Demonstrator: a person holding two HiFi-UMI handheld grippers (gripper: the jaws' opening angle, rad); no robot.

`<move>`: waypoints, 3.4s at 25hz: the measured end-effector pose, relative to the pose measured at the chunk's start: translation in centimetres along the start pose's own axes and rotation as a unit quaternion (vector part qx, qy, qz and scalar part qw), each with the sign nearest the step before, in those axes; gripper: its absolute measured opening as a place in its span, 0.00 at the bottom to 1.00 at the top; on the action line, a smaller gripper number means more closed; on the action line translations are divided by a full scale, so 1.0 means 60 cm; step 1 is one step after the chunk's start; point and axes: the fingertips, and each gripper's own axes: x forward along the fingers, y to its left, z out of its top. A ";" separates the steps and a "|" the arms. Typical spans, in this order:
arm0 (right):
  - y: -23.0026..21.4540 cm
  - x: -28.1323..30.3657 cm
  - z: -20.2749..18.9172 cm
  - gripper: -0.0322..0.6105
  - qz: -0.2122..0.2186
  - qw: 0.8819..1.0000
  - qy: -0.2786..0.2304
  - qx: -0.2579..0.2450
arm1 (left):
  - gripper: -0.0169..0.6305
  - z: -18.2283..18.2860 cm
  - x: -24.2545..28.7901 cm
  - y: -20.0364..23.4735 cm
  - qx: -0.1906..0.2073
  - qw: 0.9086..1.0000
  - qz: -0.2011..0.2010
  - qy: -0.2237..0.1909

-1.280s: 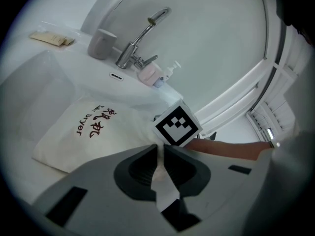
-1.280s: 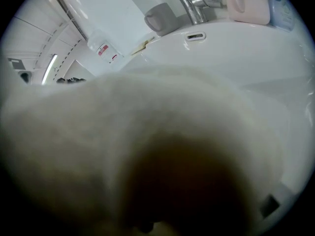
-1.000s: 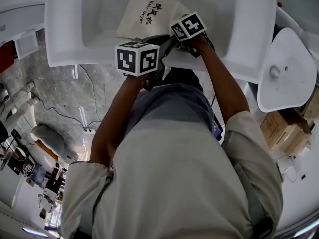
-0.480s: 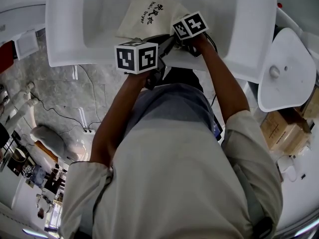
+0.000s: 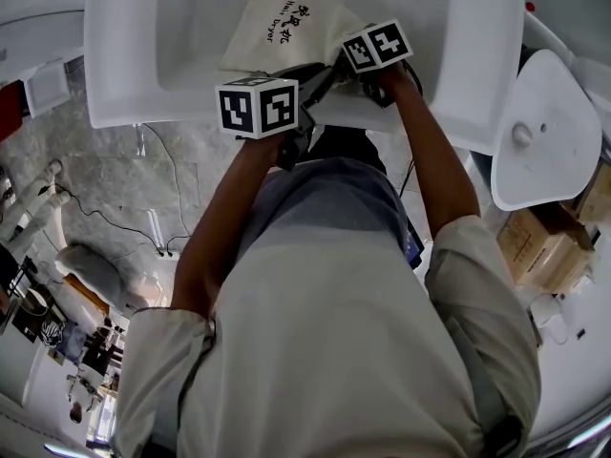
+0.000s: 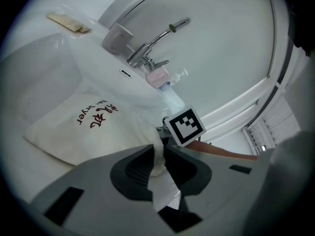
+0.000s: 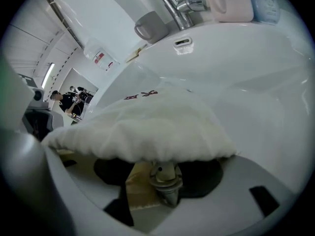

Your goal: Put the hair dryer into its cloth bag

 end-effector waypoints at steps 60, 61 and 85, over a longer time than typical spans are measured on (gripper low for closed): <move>0.097 -0.294 0.007 0.18 -0.083 0.969 -0.228 0.050 | 0.04 0.064 -0.121 -0.091 0.121 0.989 -0.022 -0.081; 0.098 -0.301 0.007 0.17 -0.088 0.967 -0.233 0.050 | 0.04 0.070 -0.129 -0.097 0.123 0.988 -0.024 -0.092; 0.198 -0.435 0.028 0.08 -0.122 0.937 -0.327 -0.001 | 0.04 0.122 -0.227 -0.152 0.229 0.953 0.002 -0.197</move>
